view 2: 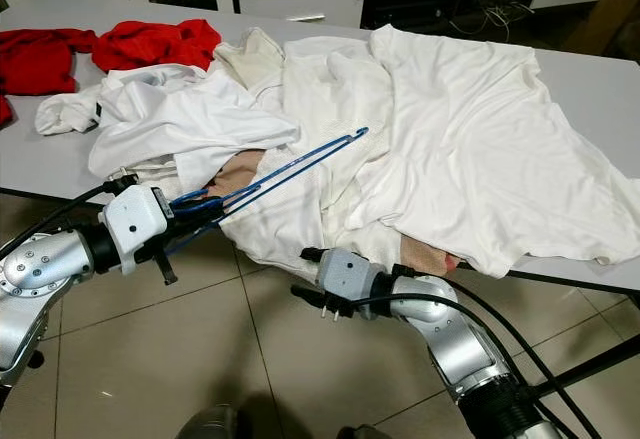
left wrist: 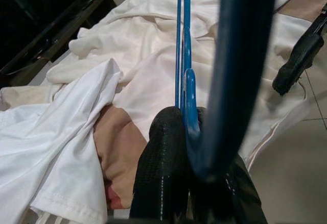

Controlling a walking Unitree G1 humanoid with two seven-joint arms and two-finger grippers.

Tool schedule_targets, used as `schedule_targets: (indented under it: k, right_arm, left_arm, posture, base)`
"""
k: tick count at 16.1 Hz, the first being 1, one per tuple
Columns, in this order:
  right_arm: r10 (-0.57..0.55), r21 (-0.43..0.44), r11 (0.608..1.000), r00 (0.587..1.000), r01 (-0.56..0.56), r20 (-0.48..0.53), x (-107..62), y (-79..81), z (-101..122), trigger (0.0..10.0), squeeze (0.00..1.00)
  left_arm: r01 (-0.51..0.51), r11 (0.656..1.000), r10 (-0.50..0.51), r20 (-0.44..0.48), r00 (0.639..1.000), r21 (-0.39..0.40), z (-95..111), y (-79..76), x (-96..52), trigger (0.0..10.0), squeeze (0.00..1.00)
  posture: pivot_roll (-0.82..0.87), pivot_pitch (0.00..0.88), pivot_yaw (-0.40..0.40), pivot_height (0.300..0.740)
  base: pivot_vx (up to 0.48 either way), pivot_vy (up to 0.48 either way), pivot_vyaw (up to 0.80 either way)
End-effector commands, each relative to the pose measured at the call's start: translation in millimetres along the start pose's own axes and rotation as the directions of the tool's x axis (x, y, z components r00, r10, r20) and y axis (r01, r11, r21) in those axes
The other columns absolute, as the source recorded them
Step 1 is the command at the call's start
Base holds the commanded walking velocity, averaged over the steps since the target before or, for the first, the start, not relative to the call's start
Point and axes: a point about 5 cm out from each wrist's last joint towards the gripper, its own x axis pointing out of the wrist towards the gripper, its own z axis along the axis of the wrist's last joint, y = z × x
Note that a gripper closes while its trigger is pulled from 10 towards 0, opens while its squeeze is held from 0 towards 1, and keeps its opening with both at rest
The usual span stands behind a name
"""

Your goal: Hang hanger

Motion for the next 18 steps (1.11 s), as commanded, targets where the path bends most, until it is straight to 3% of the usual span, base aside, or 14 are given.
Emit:
schedule_targets:
  k: [1, 2, 3, 4, 5, 6, 9, 14, 15, 16, 17, 18]
  right_arm:
    - [0.017, 0.019, 1.0, 1.0, -0.016, -0.012, 1.0, -0.6, -3, 10.0, 0.0]
    - [0.027, 0.035, 0.999, 1.0, -0.027, -0.011, 2.2, 1.1, -5, 10.0, 0.01]
    - [0.028, 0.04, 0.999, 1.0, -0.028, -0.009, 3.1, 1.6, -5, 10.0, 0.22]
    - [0.023, 0.05, 0.998, 1.0, -0.022, -0.019, 6.2, 2.4, -8, 10.0, 0.69]
    - [0.015, 0.046, 0.999, 0.999, -0.013, -0.045, 10.0, 3.3, -14, 10.0, 0.73]
    - [0.013, 0.046, 0.999, 0.999, -0.01, -0.052, 11.4, 3.7, -16, 10.0, 0.73]
    - [-0.023, 0.026, 0.999, 0.995, 0.025, -0.1, 21.8, 2.2, -23, 10.0, 0.32]
    - [-0.029, -0.004, 1.0, 0.99, 0.028, -0.135, 30.6, 1.4, -28, 10.0, 0.32]
    - [-0.024, -0.013, 1.0, 0.988, 0.022, -0.155, 31.0, 1.5, -31, 6.0, 0.08]
    - [-0.021, -0.016, 1.0, 0.987, 0.018, -0.161, 31.1, 1.1, -32, 2.7, 0.0]
    - [-0.022, -0.023, 1.0, 0.985, 0.018, -0.169, 30.8, 0.3, -33, 0.0, 0.0]
    - [-0.022, -0.029, 0.999, 0.983, 0.017, -0.182, 30.5, -0.8, -35, 0.0, 0.0]
  left_arm:
    - [0.016, 1.0, -0.016, 0.001, 1.0, 0.001, 2, -2.4, -1.0, 10.0, 0.0]
    - [0.02, 1.0, -0.02, 0.003, 1.0, 0.001, 2, -3.0, -0.6, 10.0, 0.0]
    - [0.022, 1.0, -0.022, 0.004, 1.0, 0.0, 2, -3.3, -0.4, 10.0, 0.0]
    - [0.026, 1.0, -0.026, 0.005, 1.0, -0.001, 2, -3.9, 0.0, 10.0, 0.0]
    - [0.032, 0.999, -0.032, 0.003, 0.999, -0.002, 1, -5.0, 0.7, 10.0, 0.0]
    - [0.035, 0.999, -0.035, 0.001, 0.999, -0.002, 1, -5.5, 0.9, 10.0, 0.0]
    - [0.039, 0.999, -0.039, 0.004, 0.999, 0.0, 2, -5.5, 2.0, 10.0, 0.0]
    - [0.034, 0.999, -0.034, 0.003, 0.999, 0.004, 2, -4.3, 1.1, 10.0, 0.0]
    - [0.035, 0.999, -0.035, 0.005, 0.999, 0.005, 2, -4.3, 1.8, 10.0, 0.0]
    - [0.035, 0.999, -0.035, 0.007, 0.999, 0.006, 2, -4.4, 2.3, 10.0, 0.0]
    - [0.035, 0.999, -0.035, 0.009, 0.999, 0.008, 2, -4.5, 2.5, 10.0, 0.0]
    - [0.035, 0.999, -0.035, 0.01, 0.999, 0.01, 3, -4.3, 3.0, 10.0, 0.0]
  posture:
    - [0.22, 0.077, -0.002, 0.74]
    - [0.21, 0.078, 0.001, 0.74]
    - [0.21, 0.078, 0.001, 0.74]
    - [0.21, 0.078, 0.001, 0.74]
    - [0.21, 0.078, 0.003, 0.74]
    - [0.21, 0.078, 0.003, 0.74]
    - [0.22, 0.072, 0.004, 0.74]
    - [0.22, 0.067, 0.003, 0.74]
    - [0.22, 0.065, 0.002, 0.74]
    - [0.22, 0.064, 0.002, 0.74]
    - [0.22, 0.064, 0.002, 0.74]
    - [0.22, 0.063, 0.002, 0.74]
  base:
    - [0.0, 0.0, 0.0]
    - [0.0, 0.0, 0.0]
    - [0.0, 0.0, 0.0]
    - [0.0, 0.0, 0.0]
    - [0.0, 0.0, 0.0]
    - [0.0, 0.0, 0.0]
    - [0.0, 0.0, 0.0]
    - [0.0, 0.0, 0.0]
    - [0.0, 0.0, 0.0]
    - [0.0, 0.0, 0.0]
    - [0.0, 0.0, 0.0]
    - [0.0, 0.0, 0.0]
